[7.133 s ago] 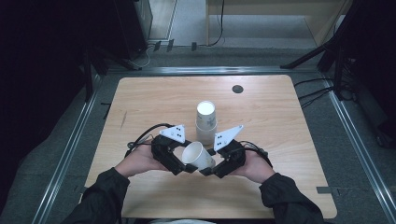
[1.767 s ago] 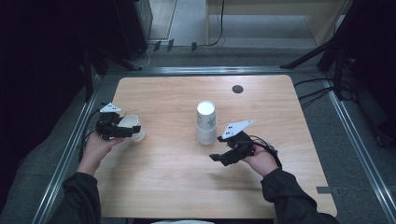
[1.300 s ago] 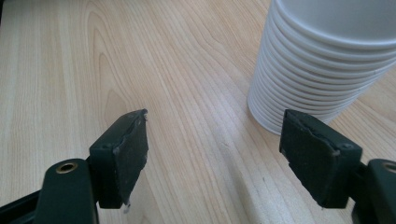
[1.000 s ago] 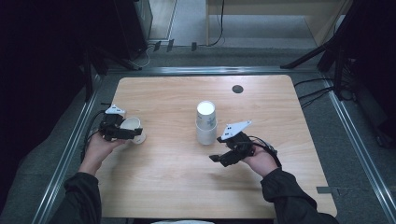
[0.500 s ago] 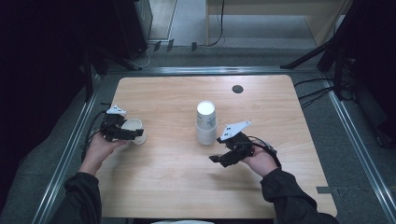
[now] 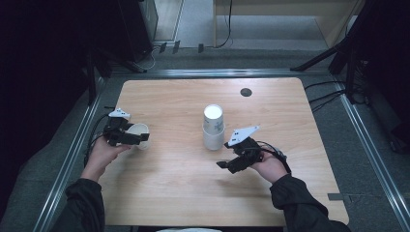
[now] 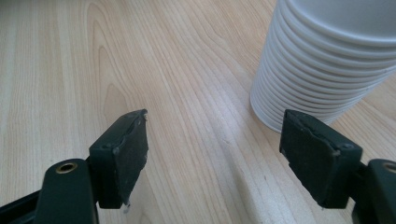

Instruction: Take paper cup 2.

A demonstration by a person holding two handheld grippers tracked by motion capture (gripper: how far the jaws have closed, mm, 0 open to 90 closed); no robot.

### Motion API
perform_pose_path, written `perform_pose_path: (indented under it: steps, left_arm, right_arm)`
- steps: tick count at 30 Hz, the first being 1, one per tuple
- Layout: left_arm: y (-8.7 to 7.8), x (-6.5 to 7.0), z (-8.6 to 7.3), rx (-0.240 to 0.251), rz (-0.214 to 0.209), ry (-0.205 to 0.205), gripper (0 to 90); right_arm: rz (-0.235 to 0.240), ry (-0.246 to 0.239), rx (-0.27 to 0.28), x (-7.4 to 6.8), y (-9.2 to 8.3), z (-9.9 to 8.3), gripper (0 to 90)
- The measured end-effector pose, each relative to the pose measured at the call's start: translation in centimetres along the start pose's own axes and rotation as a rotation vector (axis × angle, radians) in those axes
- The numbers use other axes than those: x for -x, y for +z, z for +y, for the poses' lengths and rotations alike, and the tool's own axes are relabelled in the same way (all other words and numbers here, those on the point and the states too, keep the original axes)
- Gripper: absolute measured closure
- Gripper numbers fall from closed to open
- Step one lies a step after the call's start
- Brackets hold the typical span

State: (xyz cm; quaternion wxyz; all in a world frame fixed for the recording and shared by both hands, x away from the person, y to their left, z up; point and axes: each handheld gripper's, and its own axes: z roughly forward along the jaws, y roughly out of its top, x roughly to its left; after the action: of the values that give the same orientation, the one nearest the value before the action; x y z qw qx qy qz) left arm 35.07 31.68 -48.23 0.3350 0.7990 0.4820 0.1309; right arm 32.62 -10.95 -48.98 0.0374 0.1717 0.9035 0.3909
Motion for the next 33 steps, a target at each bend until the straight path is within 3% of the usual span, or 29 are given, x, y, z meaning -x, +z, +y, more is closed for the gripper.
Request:
perform_pose_path:
  steps: [5,11,14,19,20,23,27,33]
  left_arm:
    - [-0.5,0.0,0.2,0.018,-0.004,-0.009,12.8]
    - [-1.7,0.2,0.5,0.048,-0.019,-0.009,12.7]
    - [-2.3,0.5,0.7,0.055,-0.026,-0.003,12.7]
    - [-3.1,1.1,1.1,0.075,-0.034,0.012,12.7]
    - [-3.3,1.3,1.2,0.075,-0.040,0.012,12.7]
    - [-3.8,1.9,1.5,0.086,-0.054,0.025,12.7]
    - [-4.6,3.1,2.0,0.103,-0.105,0.038,12.8]
    - [-4.5,4.6,2.1,0.080,-0.121,0.078,13.0]
  right_arm:
    - [0.001,-0.007,0.003,0.1,0.0,0.0,22.6]
    - [-0.004,-0.021,0.044,0.2,-0.3,-0.1,20.5]
    - [-0.001,0.003,0.052,0.4,-0.5,0.0,18.0]
    - [0.003,0.000,0.031,0.6,-0.8,0.3,15.9]
    - [0.024,0.016,0.007,0.7,-1.0,0.3,15.2]
    - [0.034,0.033,0.002,0.9,-1.3,0.3,14.9]
    - [0.008,0.060,0.072,1.7,-2.4,0.7,15.0]
    - [-0.001,0.079,0.106,2.5,-3.4,0.9,14.5]
